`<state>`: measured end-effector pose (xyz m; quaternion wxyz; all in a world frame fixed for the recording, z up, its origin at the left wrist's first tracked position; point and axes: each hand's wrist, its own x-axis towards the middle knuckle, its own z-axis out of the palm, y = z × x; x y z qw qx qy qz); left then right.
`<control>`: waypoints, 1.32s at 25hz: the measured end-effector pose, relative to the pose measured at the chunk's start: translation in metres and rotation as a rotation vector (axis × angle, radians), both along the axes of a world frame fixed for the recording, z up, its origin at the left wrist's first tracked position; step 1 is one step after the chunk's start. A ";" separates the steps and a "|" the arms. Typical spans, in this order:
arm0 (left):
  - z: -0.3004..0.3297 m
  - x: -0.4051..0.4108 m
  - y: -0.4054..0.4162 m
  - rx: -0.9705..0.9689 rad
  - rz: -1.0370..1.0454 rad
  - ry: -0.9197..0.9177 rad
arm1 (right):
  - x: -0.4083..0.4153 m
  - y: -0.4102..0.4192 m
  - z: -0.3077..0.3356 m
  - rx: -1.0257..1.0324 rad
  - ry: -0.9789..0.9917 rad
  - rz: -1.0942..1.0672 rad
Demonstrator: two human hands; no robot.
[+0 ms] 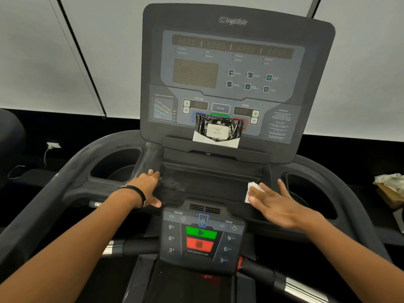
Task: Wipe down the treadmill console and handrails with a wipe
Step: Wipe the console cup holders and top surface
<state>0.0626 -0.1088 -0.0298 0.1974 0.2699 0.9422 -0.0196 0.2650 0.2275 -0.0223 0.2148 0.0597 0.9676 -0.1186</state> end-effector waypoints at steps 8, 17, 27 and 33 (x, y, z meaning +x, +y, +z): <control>-0.002 -0.003 -0.002 0.007 0.013 0.007 | 0.024 0.023 -0.024 -0.205 0.114 0.055; -0.008 -0.007 -0.002 -0.024 0.001 0.016 | -0.002 -0.002 -0.032 -0.250 0.098 0.229; -0.009 -0.008 -0.004 -0.003 0.061 0.011 | 0.013 0.040 -0.019 -0.177 0.024 0.480; -0.007 -0.004 -0.004 0.069 0.077 -0.007 | 0.015 0.026 -0.022 -0.377 -0.002 0.360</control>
